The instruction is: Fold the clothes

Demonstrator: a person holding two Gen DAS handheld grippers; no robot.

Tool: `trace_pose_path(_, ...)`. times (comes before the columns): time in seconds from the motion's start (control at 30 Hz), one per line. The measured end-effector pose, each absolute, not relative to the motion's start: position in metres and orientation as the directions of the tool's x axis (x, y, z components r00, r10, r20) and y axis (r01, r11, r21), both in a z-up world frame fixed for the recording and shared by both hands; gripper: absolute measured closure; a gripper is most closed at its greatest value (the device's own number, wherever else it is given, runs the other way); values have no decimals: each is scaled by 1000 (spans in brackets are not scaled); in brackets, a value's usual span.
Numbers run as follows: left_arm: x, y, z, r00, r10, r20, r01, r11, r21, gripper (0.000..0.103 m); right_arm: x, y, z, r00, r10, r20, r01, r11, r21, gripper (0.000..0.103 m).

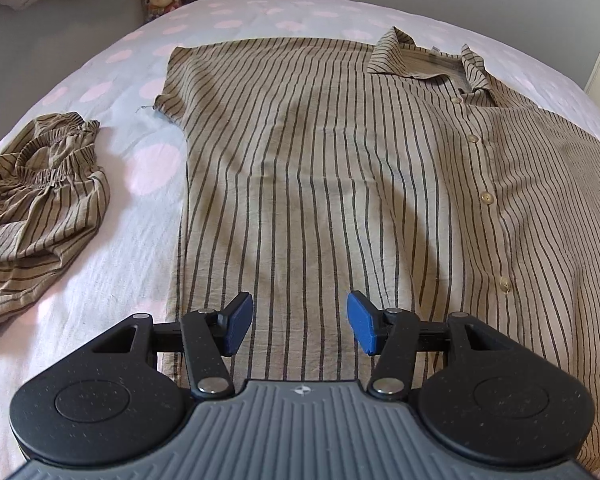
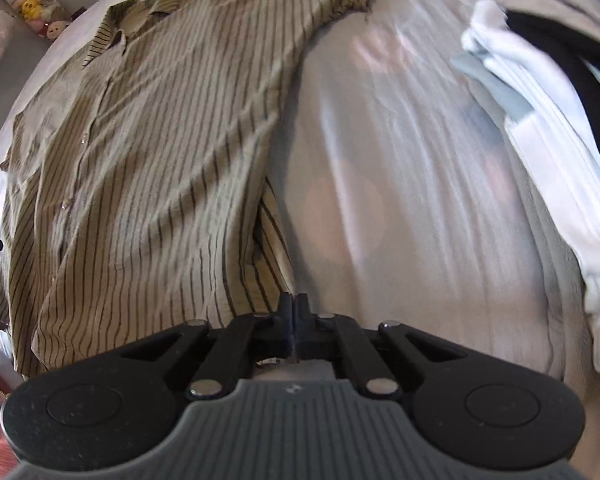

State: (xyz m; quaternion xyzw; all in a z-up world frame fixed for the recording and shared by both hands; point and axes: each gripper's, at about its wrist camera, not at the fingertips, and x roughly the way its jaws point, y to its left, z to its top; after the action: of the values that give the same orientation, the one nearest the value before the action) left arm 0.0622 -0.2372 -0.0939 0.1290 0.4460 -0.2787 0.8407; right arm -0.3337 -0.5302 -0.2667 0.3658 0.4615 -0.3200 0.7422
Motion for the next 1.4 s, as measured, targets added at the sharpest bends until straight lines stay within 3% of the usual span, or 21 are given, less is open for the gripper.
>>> trace_pose_path(0.33, 64, -242, -96, 438, -341, -832, 578, 815, -30, 53, -371, -522, -277, 328, -142, -934, 850, 476, 225, 101)
trace_pose_path(0.43, 64, -241, -97, 436, -339, -834, 575, 818, -32, 53, -375, -522, -259, 397, -174, -901, 827, 493, 269, 93)
trace_pose_path(0.53, 65, -240, -97, 430, -337, -838, 574, 818, -35, 53, -371, -521, -250, 438, -193, -878, 811, 507, 293, 70)
trace_pose_path(1.1, 65, -258, -102, 449, -287, -846, 571, 821, 24, 53, -373, -502, -274, 622, -249, -742, 692, 619, 372, 71)
trace_pose_path(1.4, 58, -274, -102, 485, -258, -835, 587, 804, 93, 53, -368, -521, -288, 691, -85, -718, 577, 663, 477, 70)
